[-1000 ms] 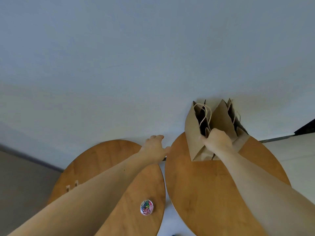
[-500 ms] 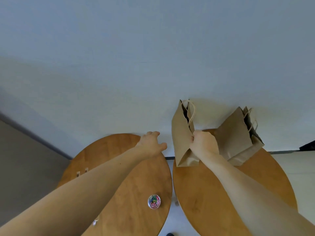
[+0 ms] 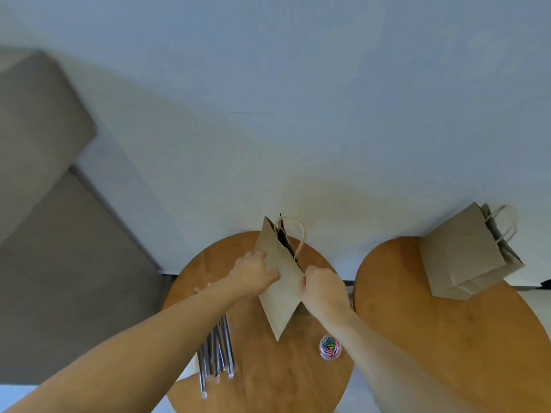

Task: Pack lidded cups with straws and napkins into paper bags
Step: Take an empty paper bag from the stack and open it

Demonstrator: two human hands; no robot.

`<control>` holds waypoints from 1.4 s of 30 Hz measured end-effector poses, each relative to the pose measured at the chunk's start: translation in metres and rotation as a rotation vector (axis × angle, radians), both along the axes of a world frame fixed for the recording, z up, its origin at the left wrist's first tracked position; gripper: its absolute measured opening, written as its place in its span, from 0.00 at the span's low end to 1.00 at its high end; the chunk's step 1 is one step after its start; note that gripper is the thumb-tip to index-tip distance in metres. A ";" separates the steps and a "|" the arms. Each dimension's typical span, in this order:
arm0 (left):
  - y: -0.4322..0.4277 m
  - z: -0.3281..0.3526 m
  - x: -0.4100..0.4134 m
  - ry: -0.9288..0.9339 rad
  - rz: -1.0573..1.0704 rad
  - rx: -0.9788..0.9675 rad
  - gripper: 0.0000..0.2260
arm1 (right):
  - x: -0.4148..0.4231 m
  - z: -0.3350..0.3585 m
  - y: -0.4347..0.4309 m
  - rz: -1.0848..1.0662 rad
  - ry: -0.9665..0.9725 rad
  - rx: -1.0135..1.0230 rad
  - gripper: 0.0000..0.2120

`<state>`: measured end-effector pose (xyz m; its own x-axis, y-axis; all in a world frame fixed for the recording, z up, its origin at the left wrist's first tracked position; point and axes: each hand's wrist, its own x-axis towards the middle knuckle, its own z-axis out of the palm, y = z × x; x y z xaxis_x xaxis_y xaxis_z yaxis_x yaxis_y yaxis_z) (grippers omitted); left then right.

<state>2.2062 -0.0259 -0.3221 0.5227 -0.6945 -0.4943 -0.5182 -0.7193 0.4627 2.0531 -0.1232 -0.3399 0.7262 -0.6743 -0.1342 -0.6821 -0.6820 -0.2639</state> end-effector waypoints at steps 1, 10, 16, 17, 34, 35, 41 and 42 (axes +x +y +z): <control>0.013 -0.005 0.003 0.013 -0.007 0.011 0.34 | 0.002 -0.005 0.013 -0.002 0.013 0.006 0.13; 0.082 -0.043 0.007 0.168 -0.051 0.054 0.32 | -0.011 -0.030 0.089 0.009 0.178 0.105 0.14; 0.079 -0.048 0.001 0.171 -0.022 0.034 0.38 | -0.008 -0.016 0.083 -0.011 0.103 0.134 0.25; 0.077 -0.048 0.000 0.164 -0.006 0.029 0.39 | -0.006 -0.014 0.078 -0.032 0.089 0.164 0.24; 0.035 -0.034 -0.023 -0.131 0.188 0.166 0.12 | 0.033 -0.020 0.018 0.020 0.210 0.317 0.10; 0.033 -0.035 -0.020 -0.148 0.190 0.175 0.09 | 0.029 -0.020 0.014 0.018 0.208 0.304 0.10; 0.060 -0.042 0.001 -0.268 0.269 0.237 0.05 | -0.007 -0.025 -0.025 -0.046 0.224 0.252 0.09; 0.066 -0.044 0.003 -0.265 0.273 0.238 0.05 | -0.012 -0.026 -0.030 -0.045 0.222 0.246 0.09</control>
